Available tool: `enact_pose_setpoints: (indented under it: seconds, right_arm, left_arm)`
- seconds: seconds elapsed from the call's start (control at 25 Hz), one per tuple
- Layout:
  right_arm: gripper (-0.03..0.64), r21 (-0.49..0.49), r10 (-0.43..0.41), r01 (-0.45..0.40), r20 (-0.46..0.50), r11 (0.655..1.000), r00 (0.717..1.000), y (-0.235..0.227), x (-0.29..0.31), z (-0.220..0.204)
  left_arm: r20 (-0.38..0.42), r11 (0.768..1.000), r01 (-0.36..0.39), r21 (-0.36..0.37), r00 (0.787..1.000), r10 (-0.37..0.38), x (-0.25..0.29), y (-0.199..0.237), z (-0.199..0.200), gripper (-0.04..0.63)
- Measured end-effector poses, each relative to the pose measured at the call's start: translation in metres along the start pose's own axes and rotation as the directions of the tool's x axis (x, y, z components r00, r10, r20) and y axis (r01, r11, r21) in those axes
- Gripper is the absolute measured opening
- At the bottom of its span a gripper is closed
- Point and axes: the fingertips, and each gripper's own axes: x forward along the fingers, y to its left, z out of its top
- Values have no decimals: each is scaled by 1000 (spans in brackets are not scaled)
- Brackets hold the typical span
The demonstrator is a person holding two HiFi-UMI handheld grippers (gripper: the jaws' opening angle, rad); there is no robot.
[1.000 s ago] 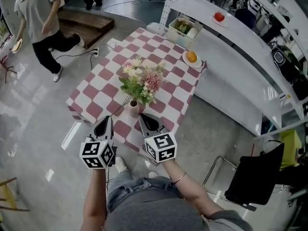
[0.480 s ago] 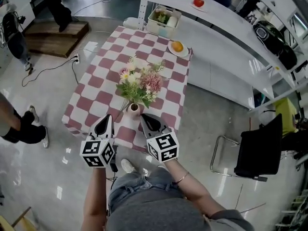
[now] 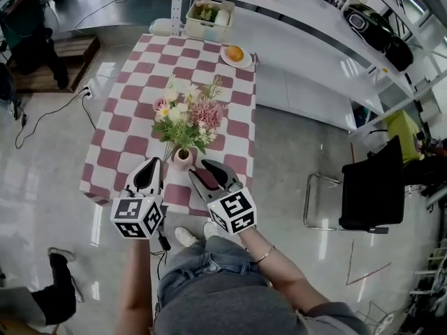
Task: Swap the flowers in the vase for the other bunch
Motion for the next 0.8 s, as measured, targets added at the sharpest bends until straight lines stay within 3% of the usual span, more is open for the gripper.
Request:
enact_pose_setpoints:
  seconds: [0.16,0.28,0.48,0.8]
  right_arm:
    - [231,-40,27,-28,-24,999,999,6,8,-4]
    - [259,-66,45,-48,-41,997,998,8,18,-7]
    - [268,-69,50,-54,-66,996,997,6,36,-10]
    - [268,-57,60,-65,-84,996,995,-2,53,-15]
  left_arm:
    - [-23,999,30,19,999,-29,7,-7,0,20]
    - [-46,998,57,28,997,-56,13,-13,-1,21]
    - [-104,993,110,36,989,-105,26,-23,-1,147]
    - [-185,983,183,30,967,-175,55,-41,-3,231]
